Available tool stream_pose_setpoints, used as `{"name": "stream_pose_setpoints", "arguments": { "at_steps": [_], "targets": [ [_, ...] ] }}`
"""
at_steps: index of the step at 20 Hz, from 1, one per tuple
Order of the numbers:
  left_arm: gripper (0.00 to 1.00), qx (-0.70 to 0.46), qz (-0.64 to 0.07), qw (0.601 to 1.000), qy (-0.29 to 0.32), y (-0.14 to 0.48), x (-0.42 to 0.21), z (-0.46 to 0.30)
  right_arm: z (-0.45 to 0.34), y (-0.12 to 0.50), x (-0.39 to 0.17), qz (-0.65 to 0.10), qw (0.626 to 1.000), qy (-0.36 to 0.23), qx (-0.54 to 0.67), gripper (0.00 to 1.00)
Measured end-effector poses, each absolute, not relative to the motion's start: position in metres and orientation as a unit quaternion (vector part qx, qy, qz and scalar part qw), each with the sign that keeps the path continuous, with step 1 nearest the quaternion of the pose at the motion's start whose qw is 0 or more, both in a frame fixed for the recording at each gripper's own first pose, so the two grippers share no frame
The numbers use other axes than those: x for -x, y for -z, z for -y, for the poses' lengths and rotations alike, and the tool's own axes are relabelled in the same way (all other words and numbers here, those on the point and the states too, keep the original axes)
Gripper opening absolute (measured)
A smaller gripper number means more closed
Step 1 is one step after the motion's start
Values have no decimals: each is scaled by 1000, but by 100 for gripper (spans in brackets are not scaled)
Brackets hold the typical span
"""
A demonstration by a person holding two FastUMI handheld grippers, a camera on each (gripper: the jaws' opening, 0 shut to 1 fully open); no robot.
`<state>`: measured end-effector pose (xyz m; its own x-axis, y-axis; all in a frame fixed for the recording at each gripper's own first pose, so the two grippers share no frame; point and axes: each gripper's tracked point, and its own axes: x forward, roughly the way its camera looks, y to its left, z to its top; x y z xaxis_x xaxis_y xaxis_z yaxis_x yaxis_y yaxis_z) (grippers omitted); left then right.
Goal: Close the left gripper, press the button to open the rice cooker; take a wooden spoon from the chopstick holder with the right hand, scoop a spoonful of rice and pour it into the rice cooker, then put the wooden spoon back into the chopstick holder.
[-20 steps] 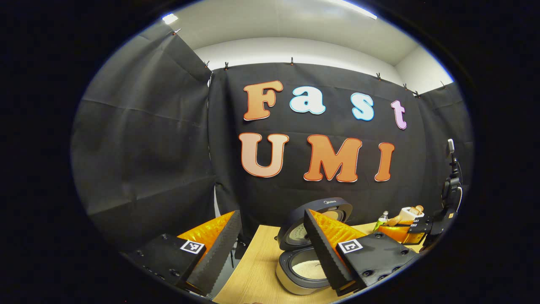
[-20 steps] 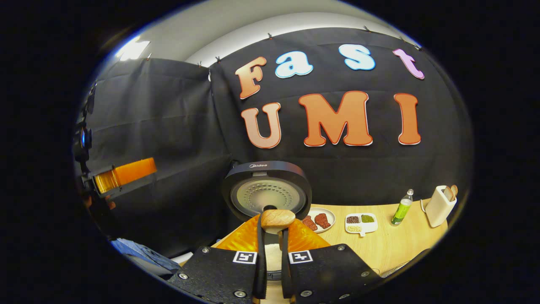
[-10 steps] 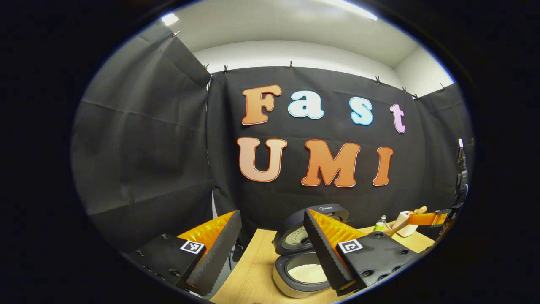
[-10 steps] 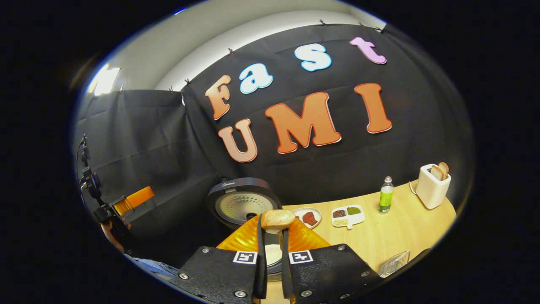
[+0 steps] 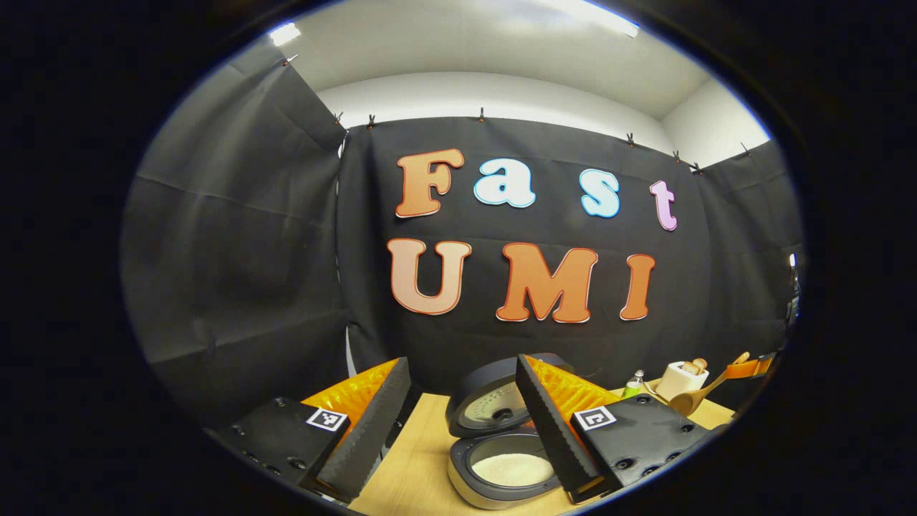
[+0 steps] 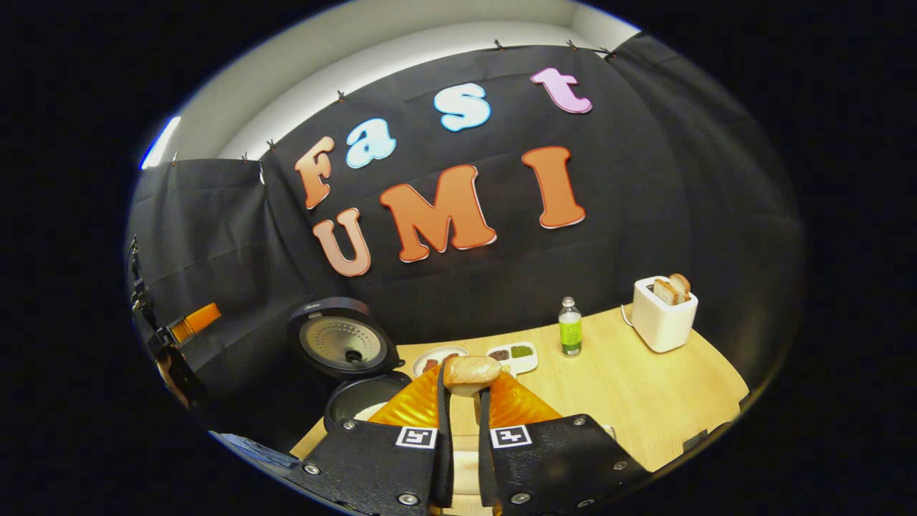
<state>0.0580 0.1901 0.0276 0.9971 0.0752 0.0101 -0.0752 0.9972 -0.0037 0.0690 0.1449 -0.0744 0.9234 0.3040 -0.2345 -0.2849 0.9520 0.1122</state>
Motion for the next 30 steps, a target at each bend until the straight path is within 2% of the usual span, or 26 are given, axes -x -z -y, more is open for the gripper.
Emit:
{"name": "stream_pose_setpoints", "arguments": {
  "at_steps": [6, 14, 23, 30],
  "targets": [
    [99, -20, 5, 999, -44, -29, -56, -176, -76, 113, -63, -170, 979, -105, -47, 13],
    [98, -18, -1, 999, -51, -24, -55, -152, -21, 171, -74, -225, 970, -80, -32, 13],
    [98, -23, -7, 997, -74, -19, -53, -139, -11, 238, -90, -304, 944, -114, -66, 13],
    [97, -29, -6, 996, -88, -22, -52, -129, -1, 250, -101, -315, 935, -129, -98, 16]
  ]
}}
